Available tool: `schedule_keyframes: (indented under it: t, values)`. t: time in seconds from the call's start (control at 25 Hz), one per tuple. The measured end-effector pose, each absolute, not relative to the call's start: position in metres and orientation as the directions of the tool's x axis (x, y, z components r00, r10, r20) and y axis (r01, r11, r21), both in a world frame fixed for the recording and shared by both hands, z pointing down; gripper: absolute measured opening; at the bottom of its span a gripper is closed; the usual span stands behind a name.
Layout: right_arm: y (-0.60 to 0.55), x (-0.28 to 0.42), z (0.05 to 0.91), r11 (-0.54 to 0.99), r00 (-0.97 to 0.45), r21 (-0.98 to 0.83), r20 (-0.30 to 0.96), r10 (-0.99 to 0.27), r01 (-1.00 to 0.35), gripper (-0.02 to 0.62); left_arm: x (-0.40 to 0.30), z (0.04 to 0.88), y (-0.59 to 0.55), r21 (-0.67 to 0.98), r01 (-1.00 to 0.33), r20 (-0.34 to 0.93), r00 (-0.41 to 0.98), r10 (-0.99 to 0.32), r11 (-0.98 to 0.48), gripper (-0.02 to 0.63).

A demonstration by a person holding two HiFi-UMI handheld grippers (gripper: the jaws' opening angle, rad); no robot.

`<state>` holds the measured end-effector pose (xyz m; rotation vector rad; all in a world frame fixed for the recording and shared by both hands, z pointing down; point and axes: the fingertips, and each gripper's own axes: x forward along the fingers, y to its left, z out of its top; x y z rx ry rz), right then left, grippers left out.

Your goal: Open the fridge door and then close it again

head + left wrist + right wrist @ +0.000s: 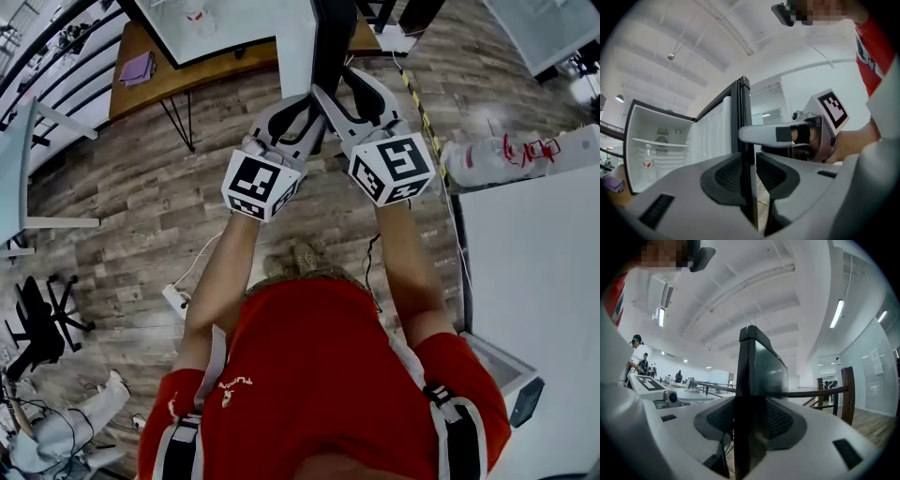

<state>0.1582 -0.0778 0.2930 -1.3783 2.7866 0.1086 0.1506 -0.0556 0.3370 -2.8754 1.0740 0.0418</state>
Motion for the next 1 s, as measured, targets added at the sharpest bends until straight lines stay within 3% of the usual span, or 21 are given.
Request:
schedule_keyframes:
  t: [0.28,0.56,1.0]
  values:
    - [-0.076,0.172,0.292,0.636,-0.638,0.057,-0.081,-0.766,-0.770,0.202,0.098,0.331,-0.041,-0.022,-0.727,-0.087,0.686,-0.723,-0.687,0.089]
    - [-0.077,0.191,0.293,0.676,-0.678,0.061,-0.103,-0.728,-0.735,0.202,0.046,0.326,-0.026,0.036,-0.785,-0.121,0.610,-0.783,-0.618,0.015]
    - [-0.074,0.202,0.292,0.688,-0.691,0.072,-0.121,-0.713,-0.722,0.201,0.005,0.317,-0.018,0.046,-0.830,-0.149,0.544,-0.825,-0.556,0.009]
